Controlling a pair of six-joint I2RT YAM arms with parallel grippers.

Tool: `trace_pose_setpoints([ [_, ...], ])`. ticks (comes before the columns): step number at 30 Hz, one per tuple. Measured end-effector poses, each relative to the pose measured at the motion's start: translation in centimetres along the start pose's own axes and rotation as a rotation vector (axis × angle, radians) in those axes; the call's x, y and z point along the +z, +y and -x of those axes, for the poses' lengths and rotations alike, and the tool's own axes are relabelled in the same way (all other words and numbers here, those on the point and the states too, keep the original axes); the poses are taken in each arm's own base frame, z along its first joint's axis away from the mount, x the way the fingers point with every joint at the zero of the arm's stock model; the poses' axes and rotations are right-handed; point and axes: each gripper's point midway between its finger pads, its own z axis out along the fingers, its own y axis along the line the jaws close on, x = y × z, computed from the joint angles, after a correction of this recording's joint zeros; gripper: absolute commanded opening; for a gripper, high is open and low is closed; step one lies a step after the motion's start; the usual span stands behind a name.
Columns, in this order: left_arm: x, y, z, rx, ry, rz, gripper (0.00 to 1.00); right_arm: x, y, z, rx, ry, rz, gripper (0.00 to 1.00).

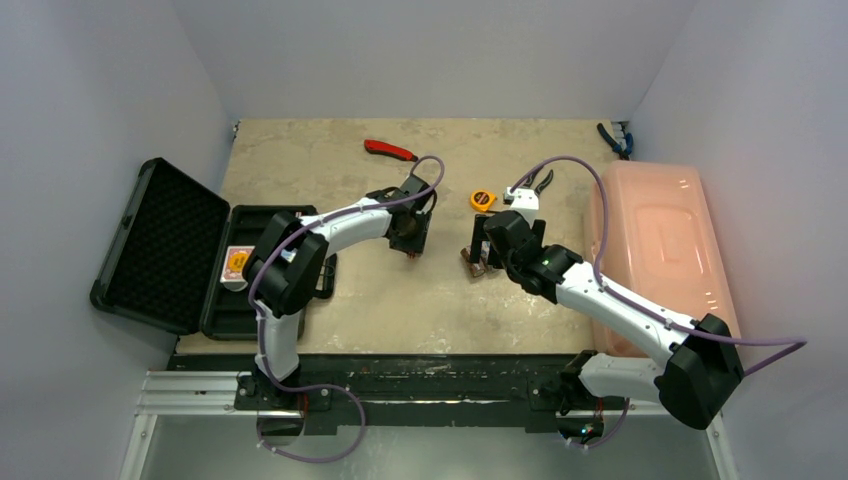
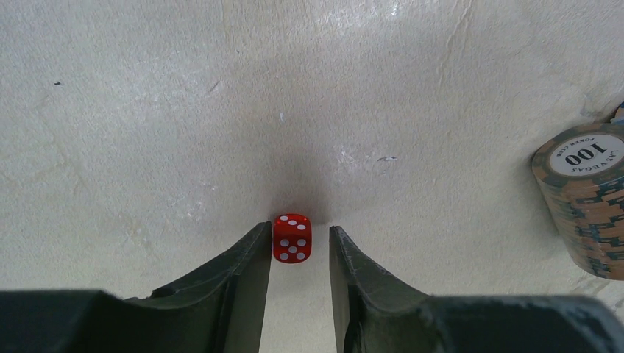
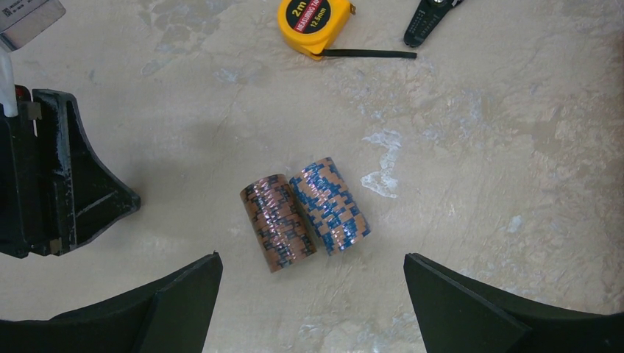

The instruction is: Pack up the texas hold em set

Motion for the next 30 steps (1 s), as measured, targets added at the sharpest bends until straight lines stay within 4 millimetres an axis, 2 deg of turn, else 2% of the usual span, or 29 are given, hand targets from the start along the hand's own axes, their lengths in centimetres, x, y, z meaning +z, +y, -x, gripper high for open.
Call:
trace_pose_setpoints([
  [9, 0.16, 0.05, 0.14, 0.003, -0.007, 0.018, 0.23, -0.02, 0.08, -0.1, 0.0, 0.005, 0.005, 0.99],
  [16, 0.21, -0.05, 0.19, 0.005, -0.011, 0.026, 0.23, -0.06, 0.25, -0.22, 0.0, 0.012, 0.015, 0.99],
  [21, 0.25, -0.03, 0.17, 0.006, -0.012, 0.03, 0.28, -0.07, 0.3, -0.25, 0.0, 0.014, 0.018, 0.99],
  [26, 0.47, -0.08, -0.14, 0.011, -0.005, 0.037, 0.29, -0.07, 0.29, -0.25, 0.0, 0.014, 0.017, 0.99],
  [29, 0.46, -0.14, -0.23, 0.015, -0.004, 0.041, 0.2, -0.07, 0.29, -0.26, 0.0, 0.014, 0.017, 0.99],
  [30, 0.46, -0.15, -0.24, 0.015, -0.004, 0.041, 0.14, -0.07, 0.29, -0.26, 0.0, 0.014, 0.017, 0.99],
])
